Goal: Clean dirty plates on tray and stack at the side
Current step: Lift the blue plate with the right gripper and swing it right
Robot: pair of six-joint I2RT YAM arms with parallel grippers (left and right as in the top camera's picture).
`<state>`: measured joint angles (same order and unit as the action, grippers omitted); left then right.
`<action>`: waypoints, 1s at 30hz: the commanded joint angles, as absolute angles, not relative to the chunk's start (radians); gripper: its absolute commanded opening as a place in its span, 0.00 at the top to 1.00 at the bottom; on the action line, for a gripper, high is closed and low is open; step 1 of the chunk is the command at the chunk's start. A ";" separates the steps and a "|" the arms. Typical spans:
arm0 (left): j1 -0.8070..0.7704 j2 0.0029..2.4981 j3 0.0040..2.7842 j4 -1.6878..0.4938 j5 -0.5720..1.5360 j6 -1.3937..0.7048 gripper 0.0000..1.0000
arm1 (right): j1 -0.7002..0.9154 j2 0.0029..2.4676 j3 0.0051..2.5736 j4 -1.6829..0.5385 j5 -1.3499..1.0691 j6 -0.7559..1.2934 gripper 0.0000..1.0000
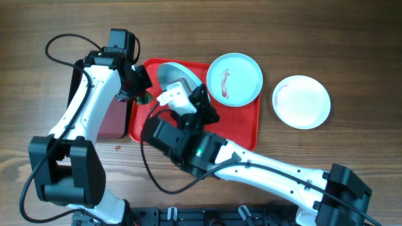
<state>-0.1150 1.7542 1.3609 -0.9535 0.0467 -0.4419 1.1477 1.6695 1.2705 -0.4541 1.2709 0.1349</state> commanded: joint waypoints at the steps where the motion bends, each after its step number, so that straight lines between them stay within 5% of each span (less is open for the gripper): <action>1: -0.116 1.751 1.354 -0.951 0.060 -0.423 0.96 | 1.179 1.652 1.279 -0.348 1.487 -0.071 0.96; 21: -0.116 1.751 1.354 -0.951 0.060 -0.423 0.96 | 1.182 1.652 1.262 -0.240 1.454 -0.175 0.96; 30: -0.116 1.751 1.354 -0.951 0.060 -0.423 0.96 | 1.179 1.651 1.242 -0.385 1.245 0.062 0.96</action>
<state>-0.1150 1.7542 1.3609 -0.9535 0.0513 -0.4419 1.1793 1.6691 1.2499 -0.3111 1.3968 -0.1078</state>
